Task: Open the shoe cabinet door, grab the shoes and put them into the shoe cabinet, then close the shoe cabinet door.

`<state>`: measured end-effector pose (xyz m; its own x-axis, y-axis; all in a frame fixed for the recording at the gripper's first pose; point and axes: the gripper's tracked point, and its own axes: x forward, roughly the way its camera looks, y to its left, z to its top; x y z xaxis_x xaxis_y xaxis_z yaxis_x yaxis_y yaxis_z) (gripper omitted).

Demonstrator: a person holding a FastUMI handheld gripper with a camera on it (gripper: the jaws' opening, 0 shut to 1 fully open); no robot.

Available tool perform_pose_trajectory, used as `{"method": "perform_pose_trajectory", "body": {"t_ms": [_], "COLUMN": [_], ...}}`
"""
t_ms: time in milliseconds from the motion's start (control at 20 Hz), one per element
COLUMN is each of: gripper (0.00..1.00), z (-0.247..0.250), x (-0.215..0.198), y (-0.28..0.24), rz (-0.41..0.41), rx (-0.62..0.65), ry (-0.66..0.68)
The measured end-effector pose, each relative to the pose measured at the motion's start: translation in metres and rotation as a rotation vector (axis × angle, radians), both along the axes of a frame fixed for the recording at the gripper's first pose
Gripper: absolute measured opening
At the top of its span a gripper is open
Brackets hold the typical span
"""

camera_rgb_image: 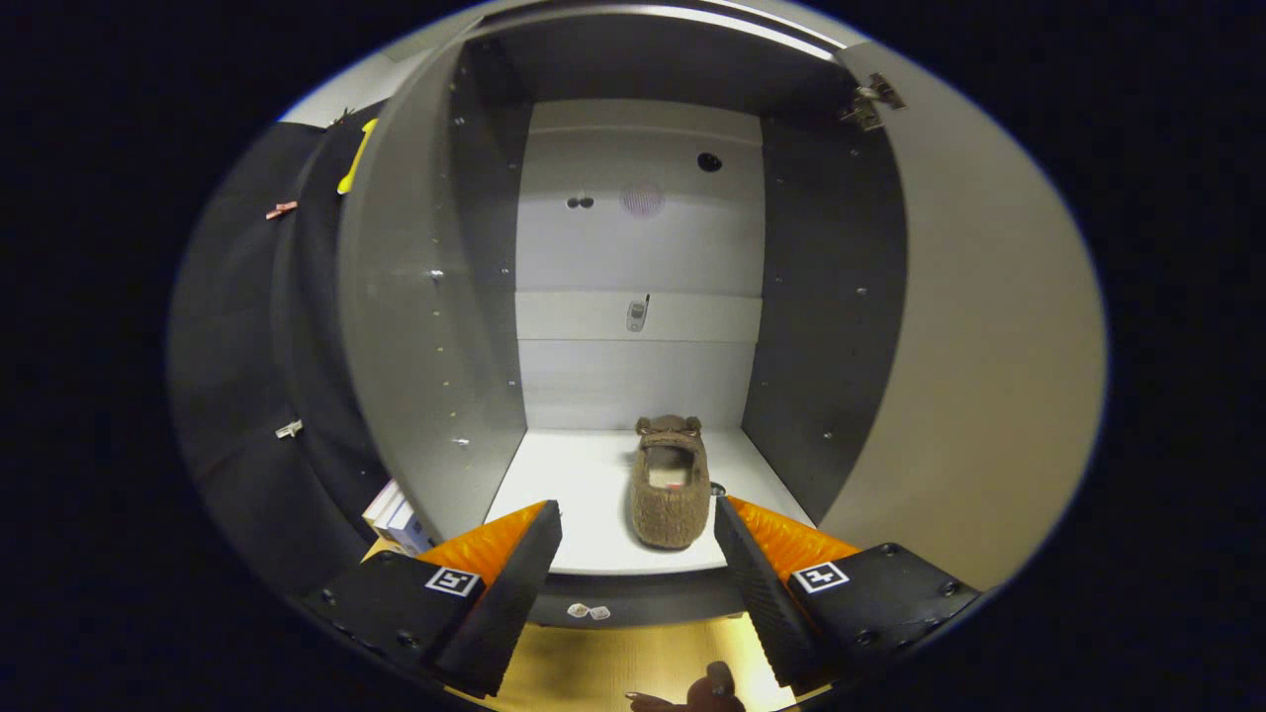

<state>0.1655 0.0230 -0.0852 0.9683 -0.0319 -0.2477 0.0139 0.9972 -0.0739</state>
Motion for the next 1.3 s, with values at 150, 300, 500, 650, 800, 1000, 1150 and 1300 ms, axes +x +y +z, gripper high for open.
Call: {"method": "perform_pose_trajectory", "body": {"t_ms": [150, 300, 500, 650, 800, 1000, 1150, 1300], "gripper": [0.98, 0.98, 0.98, 0.98, 0.98, 0.98, 0.98, 0.98], "z": [0.017, 0.027, 0.047, 0.060, 0.064, 0.083, 0.084, 0.083], "x": [-0.047, -0.094, -0.154, -0.201, -0.236, -0.277, -0.304, -0.321], "y": [-0.004, -0.007, -0.026, -0.051, -0.076, -0.118, -0.153, -0.198], "rz": [-0.001, 0.016, -0.012, -0.064, -0.135, -0.265, -0.371, -0.462], "rx": [0.019, 0.042, 0.070, 0.088, 0.057, 0.007, -0.006, -0.016], "ry": [-0.066, -0.100, -0.177, -0.244, -0.287, -0.348, -0.359, -0.355]}}
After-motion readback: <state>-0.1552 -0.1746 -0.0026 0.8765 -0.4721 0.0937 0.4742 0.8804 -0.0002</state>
